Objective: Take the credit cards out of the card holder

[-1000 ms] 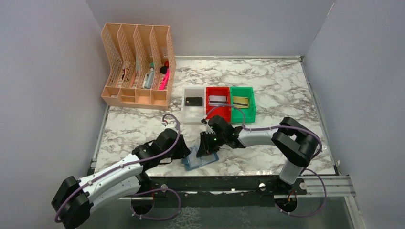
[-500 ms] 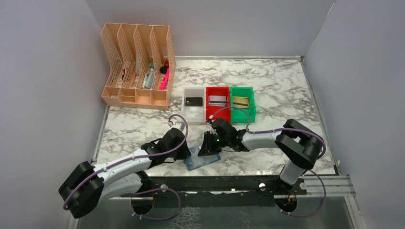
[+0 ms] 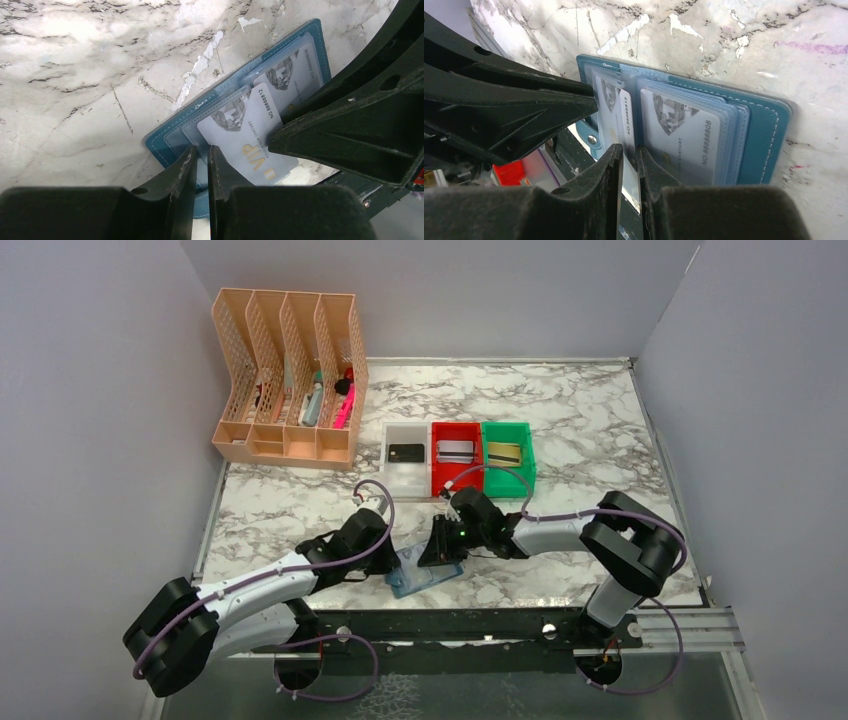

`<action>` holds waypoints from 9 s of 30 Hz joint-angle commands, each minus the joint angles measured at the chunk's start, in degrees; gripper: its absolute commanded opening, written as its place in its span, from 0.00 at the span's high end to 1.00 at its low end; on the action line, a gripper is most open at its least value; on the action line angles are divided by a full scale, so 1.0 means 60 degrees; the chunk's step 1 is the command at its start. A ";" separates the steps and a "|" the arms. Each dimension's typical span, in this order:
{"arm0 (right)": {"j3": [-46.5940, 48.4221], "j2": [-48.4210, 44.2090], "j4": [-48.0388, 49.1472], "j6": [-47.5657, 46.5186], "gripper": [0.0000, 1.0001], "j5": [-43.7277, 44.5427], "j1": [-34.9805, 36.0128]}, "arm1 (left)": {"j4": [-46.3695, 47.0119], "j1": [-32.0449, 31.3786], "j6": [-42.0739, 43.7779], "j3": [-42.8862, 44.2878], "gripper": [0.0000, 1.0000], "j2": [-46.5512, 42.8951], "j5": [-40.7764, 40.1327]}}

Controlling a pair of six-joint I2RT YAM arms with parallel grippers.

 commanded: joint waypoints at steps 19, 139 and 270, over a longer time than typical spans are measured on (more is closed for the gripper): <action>-0.0452 -0.0206 0.0716 0.0267 0.81 -0.0992 -0.0409 | -0.0494 -0.0030 0.0300 -0.0022 0.83 -0.0098 -0.0175; -0.0196 -0.2593 -0.2057 -0.0317 0.99 0.1482 -0.0494 | 0.0830 -0.0028 0.0299 0.1655 0.60 0.0234 0.1315; 0.3204 0.0714 0.0328 -1.6871 0.99 0.3476 -0.2616 | -0.1511 -0.0039 0.0457 0.1105 0.40 -0.1957 -0.1454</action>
